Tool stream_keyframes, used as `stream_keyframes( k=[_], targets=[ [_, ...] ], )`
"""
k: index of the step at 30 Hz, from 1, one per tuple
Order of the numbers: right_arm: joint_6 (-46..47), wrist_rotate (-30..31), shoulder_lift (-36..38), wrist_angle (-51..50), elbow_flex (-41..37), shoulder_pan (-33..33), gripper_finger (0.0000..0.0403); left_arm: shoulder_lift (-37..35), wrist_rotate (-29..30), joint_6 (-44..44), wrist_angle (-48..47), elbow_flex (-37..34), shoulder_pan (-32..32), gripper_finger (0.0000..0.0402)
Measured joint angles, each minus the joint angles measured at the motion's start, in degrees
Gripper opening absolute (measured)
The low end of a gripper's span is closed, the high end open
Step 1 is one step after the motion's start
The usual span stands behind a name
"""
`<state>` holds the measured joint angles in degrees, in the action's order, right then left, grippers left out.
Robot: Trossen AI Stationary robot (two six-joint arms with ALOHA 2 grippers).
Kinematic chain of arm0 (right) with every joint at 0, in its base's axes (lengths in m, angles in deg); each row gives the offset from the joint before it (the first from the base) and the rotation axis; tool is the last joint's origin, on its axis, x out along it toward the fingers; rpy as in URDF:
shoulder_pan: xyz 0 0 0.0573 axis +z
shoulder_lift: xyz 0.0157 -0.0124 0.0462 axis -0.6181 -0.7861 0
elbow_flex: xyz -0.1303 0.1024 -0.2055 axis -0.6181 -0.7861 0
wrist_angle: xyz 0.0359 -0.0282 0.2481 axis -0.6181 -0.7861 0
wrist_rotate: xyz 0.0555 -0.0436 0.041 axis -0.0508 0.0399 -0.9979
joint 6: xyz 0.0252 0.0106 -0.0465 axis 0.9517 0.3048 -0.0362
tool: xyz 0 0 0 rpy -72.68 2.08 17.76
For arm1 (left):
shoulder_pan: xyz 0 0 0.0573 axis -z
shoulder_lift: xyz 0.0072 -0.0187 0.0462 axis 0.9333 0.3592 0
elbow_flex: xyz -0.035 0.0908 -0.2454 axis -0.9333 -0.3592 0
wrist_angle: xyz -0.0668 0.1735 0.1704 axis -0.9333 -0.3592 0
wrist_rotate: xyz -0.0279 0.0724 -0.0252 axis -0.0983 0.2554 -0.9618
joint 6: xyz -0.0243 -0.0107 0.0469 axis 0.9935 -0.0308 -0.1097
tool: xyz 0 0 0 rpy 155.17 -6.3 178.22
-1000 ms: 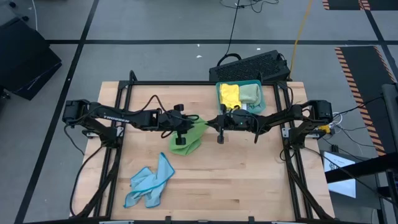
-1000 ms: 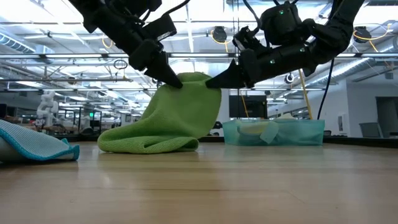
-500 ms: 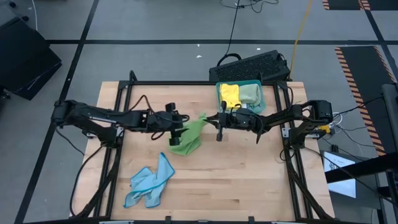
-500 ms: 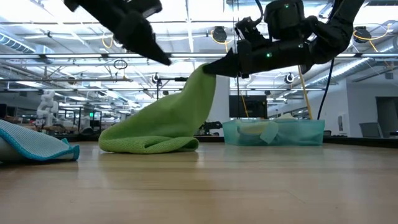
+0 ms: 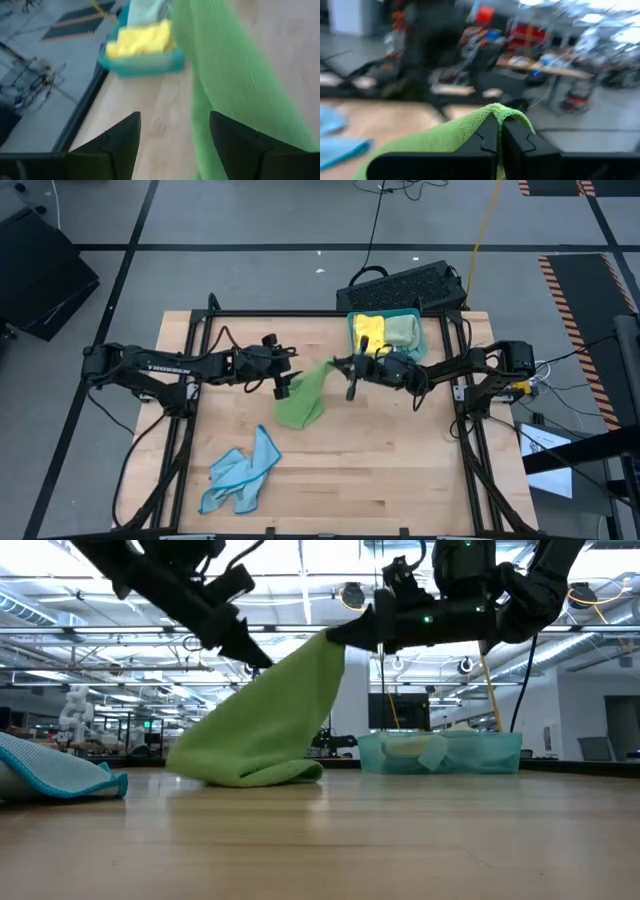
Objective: Fold microfiber towels
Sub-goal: Fold the green microfiber cloth
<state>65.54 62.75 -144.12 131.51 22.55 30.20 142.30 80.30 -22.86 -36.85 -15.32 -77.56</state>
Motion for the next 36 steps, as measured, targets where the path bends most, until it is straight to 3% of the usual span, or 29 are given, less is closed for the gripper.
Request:
stream_keyframes(
  k=[7, 12, 18, 21, 36],
  targets=[
    [2.68, -3.12, 0.00, 5.76, 0.02, -2.50, 0.0000, 0.07, -0.42, 1.88, -0.34, -3.31, -2.68, 0.0239],
    [5.54, -7.44, 0.00, -0.55, 0.09, -3.88, 0.0000, 0.07, -3.06, 0.73, 2.63, -4.21, -2.68, 0.0239],
    [8.61, -15.64, 0.00, -10.34, 0.09, -3.70, 0.0000, 0.63, -12.85, -3.41, 14.88, -7.59, -3.58, 0.0239],
    [9.93, -16.23, 0.00, -14.10, 0.08, -2.73, 0.0000, 2.89, -18.80, -4.68, 20.30, -10.28, -5.00, 0.0239],
    [10.49, -15.85, 0.00, -16.89, 0.07, -0.07, 0.0005, 21.93, -21.89, 2.66, 29.19, -10.57, -11.92, 0.0236]
  ],
)
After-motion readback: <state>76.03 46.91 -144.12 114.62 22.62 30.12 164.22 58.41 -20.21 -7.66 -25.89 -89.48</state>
